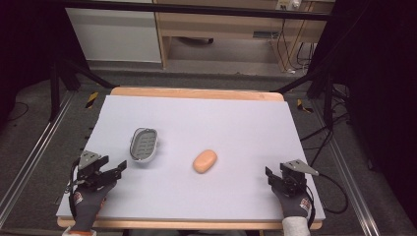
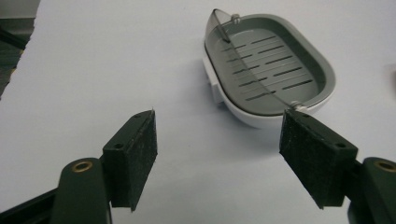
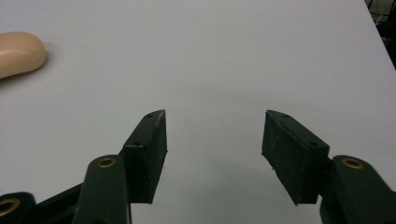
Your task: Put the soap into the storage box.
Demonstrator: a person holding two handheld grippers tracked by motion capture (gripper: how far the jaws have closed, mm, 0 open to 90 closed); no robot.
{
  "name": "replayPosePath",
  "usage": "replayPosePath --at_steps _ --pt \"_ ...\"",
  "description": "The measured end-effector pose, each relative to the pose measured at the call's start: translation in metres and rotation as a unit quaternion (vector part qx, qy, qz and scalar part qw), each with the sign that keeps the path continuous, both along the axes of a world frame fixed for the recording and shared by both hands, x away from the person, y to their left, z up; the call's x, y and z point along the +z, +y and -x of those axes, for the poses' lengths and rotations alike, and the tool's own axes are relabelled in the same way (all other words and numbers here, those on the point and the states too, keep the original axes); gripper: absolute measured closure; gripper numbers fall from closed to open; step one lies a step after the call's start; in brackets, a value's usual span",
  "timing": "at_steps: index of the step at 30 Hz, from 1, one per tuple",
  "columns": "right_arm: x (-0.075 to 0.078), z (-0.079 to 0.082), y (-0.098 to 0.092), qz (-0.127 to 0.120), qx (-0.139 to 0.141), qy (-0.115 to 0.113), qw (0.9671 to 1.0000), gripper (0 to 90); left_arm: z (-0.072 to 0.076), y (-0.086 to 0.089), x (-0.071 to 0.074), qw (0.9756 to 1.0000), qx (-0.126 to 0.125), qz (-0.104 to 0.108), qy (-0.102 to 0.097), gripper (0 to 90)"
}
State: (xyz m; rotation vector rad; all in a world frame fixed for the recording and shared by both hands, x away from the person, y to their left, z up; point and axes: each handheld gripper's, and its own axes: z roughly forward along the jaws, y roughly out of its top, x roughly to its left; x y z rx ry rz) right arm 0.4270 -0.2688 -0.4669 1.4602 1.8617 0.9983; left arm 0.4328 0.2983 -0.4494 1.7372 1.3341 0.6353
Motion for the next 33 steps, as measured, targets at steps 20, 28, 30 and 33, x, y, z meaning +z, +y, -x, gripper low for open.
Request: replayPosePath --at_steps 20,28,30,33 --pt "-0.001 -0.001 0.002 0.016 -0.006 0.006 0.9998 35.1 0.009 -0.027 0.017 0.9992 -0.040 0.000 -0.006 25.1" --pt "-0.001 -0.001 0.004 0.027 -0.006 0.012 0.9995 34.1 0.009 -0.037 0.025 0.9985 -0.054 -0.005 -0.007 23.1" --pt "-0.001 -0.001 0.005 0.027 -0.005 0.012 0.9995 34.1 0.009 -0.039 0.028 0.9983 -0.057 -0.007 -0.009 23.0" --pt "-0.001 -0.001 0.006 0.030 -0.006 0.013 0.9994 34.1 0.009 -0.042 0.032 0.9979 -0.064 -0.009 -0.009 22.3"
